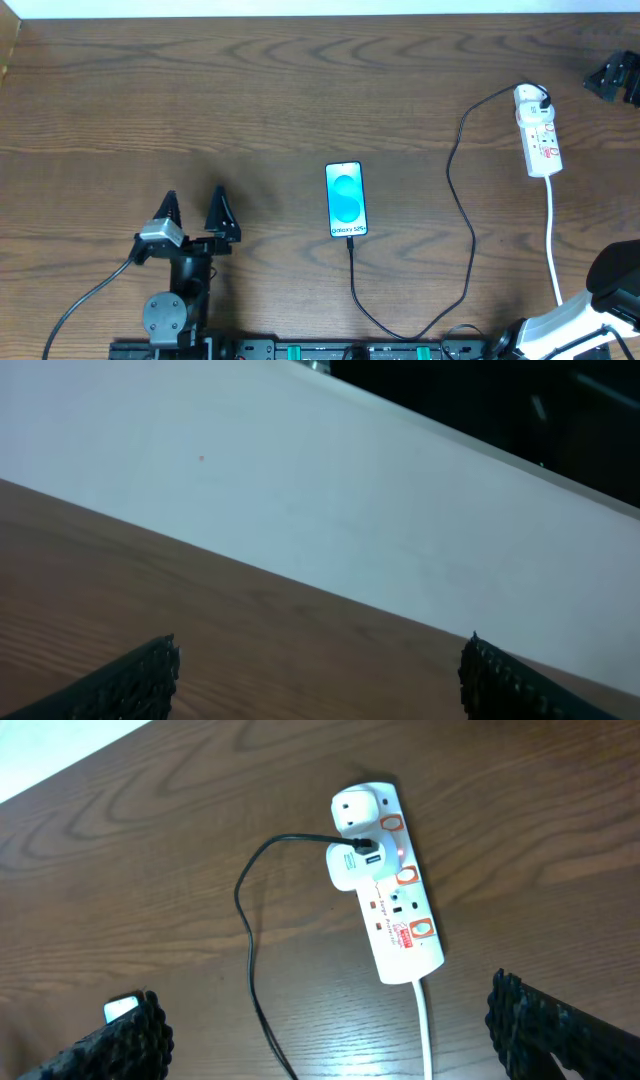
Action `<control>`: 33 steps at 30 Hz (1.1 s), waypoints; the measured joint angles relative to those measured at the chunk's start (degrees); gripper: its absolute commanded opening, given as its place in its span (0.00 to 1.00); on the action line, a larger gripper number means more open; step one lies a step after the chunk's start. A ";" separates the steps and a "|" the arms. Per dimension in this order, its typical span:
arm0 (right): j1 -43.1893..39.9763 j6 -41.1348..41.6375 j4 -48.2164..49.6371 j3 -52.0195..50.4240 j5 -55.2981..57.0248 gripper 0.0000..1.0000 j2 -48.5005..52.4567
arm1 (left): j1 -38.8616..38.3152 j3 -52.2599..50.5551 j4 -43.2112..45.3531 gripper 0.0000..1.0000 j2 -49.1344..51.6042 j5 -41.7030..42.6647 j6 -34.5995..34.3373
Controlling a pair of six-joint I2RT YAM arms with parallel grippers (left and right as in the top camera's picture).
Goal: Plug charger to phone and switch on socket
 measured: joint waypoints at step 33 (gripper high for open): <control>0.00 0.02 0.00 0.00 0.00 0.99 0.00 | 2.29 -1.75 -12.94 0.89 -0.98 -0.63 0.00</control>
